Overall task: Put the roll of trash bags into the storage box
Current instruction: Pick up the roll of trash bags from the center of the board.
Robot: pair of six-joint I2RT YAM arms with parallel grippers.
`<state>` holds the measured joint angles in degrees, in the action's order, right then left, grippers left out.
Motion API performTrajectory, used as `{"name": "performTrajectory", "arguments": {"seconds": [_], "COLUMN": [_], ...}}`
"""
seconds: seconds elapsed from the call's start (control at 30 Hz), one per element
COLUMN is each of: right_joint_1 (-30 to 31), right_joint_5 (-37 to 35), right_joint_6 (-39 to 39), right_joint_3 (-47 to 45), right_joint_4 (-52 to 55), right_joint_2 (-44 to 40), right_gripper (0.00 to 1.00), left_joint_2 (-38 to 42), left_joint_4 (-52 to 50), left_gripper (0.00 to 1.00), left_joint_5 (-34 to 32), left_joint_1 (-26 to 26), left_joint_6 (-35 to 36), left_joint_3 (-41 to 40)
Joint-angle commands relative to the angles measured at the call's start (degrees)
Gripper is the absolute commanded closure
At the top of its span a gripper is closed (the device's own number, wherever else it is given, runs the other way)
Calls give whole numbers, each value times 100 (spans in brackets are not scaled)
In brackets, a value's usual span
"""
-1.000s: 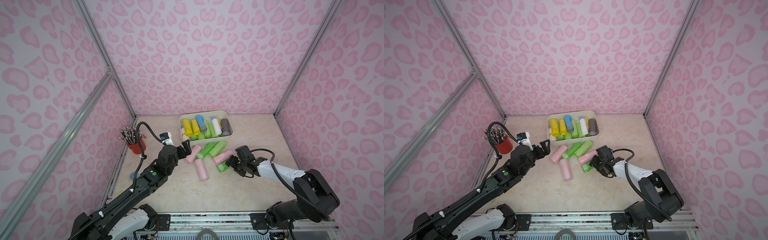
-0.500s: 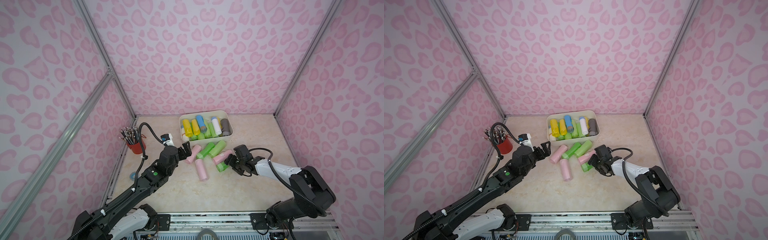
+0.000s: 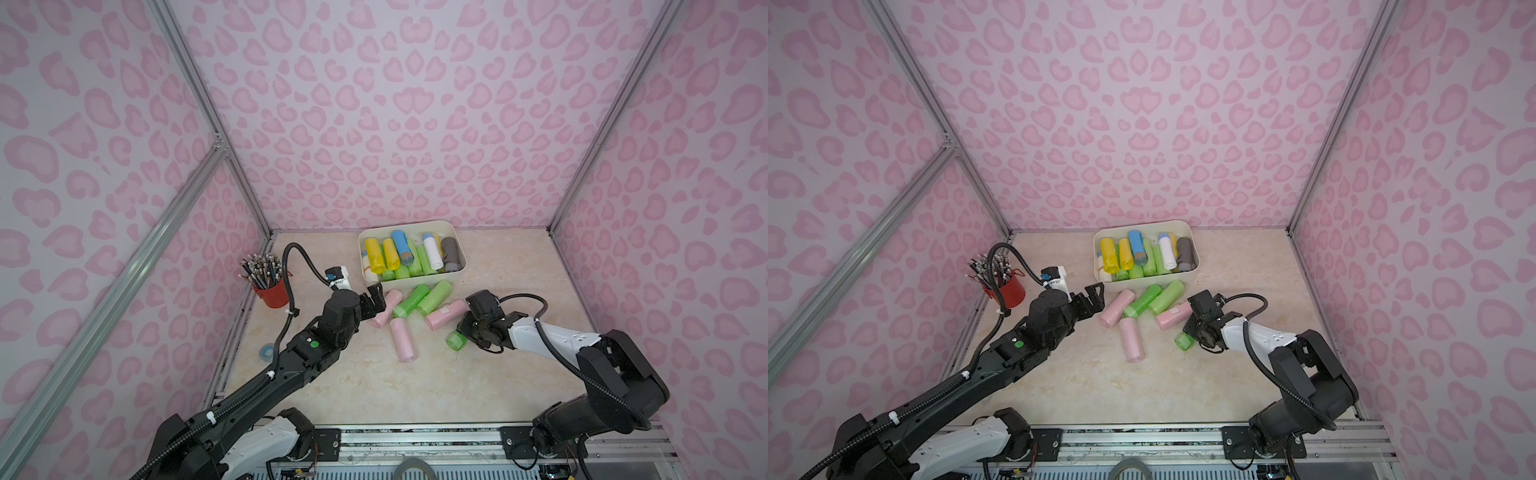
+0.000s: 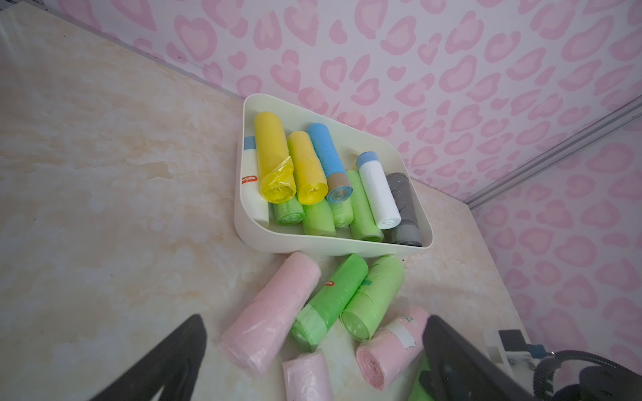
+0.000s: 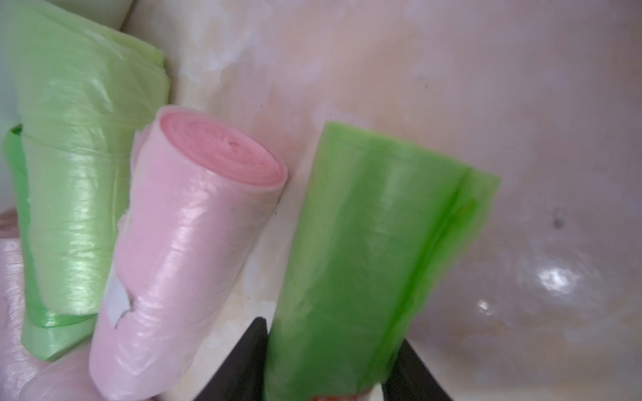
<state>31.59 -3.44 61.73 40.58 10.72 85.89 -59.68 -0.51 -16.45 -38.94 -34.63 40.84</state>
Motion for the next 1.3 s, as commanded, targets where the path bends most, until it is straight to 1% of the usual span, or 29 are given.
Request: {"name": "performTrajectory", "arguments": {"seconds": [0.0, 0.07, 0.23, 0.4, 0.53, 0.7, 0.97, 1.27], "right_joint_1": [-4, -1, 1, 1, -2, 5, 0, -1], "right_joint_5": [-208, -192, -286, -372, -368, -290, -89, -25], "right_joint_6": [-191, -275, -614, -1006, -1187, -1385, -1680, -1796], "right_joint_3": [-103, -151, -136, 103, 152, 206, 520, 823], "right_joint_4": [393, 452, 759, 1239, 1373, 1436, 1480, 1474], "right_joint_2": [-109, -238, -635, -931, -1197, -1604, -1536, -1355], "right_gripper": [52, 57, 62, 64, 64, 64, 64, 64], "left_joint_2": [-64, -118, -266, -432, -551, -493, -422, -277], "left_joint_4": [34, 33, 32, -110, -292, -462, -607, -696], "left_gripper": [0, 0, 0, 0, 0, 0, 0, 0], "left_joint_5": [-10, 16, 85, 107, 107, 28, -116, -247], "left_joint_1": [-17, -26, -61, -70, -79, -88, -88, -96], "left_joint_6": [-25, -23, 14, 27, 11, -103, -288, -310], "left_joint_3": [70, 99, 191, 321, 449, 482, 441, 403]}}
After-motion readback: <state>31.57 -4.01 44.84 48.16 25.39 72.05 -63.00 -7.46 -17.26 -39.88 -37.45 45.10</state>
